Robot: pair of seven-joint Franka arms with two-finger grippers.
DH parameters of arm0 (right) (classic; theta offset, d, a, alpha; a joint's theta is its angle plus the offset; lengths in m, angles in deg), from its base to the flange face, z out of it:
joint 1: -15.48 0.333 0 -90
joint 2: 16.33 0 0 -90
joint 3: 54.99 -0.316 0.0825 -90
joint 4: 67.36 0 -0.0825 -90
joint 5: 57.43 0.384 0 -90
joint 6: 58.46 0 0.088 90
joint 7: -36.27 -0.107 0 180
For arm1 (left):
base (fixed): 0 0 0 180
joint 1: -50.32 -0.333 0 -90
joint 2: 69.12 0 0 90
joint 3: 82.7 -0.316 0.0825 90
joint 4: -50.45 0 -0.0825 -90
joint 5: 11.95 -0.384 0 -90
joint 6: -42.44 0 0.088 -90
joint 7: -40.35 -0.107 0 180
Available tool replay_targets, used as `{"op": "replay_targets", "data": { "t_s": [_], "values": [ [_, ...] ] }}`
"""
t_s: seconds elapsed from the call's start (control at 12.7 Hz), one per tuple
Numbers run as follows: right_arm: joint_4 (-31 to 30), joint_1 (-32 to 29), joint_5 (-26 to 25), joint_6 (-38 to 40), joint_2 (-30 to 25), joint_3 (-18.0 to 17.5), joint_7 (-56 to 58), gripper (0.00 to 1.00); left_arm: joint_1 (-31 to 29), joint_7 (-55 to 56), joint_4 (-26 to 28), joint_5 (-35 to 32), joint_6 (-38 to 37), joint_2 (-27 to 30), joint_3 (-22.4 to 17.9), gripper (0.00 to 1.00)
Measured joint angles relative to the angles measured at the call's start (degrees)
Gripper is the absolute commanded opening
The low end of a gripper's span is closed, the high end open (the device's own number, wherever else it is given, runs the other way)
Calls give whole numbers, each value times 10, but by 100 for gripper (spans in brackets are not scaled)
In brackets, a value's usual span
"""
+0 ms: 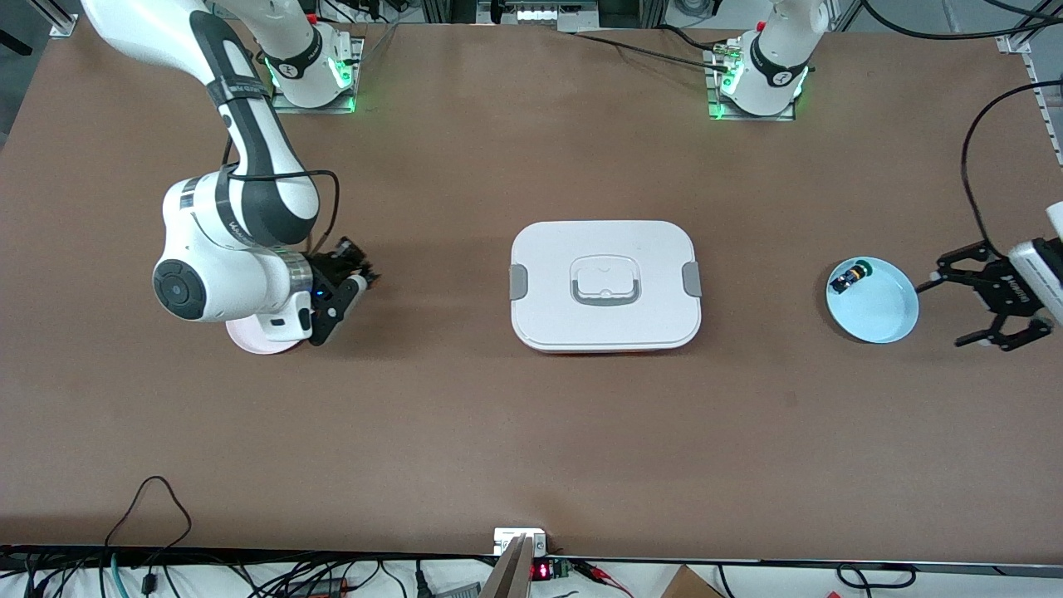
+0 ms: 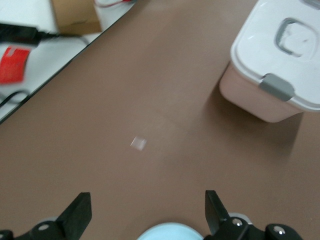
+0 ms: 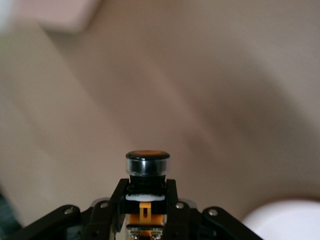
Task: Transfer orange switch to right arm and place
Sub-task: 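Lower the switch onto the white plate with the right gripper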
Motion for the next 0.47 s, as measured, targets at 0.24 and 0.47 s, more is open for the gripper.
{"op": "replay_targets", "data": {
  "t_s": [0.24,0.47],
  "values": [
    [-4,-32,-86,-32,0,1,100,8,3,163,-49,-106,-40,15,-1,100],
    [-54,-80,-91,-110,1,2,208,8,25,317,-69,-163,-86,44,0,100]
  ]
}}
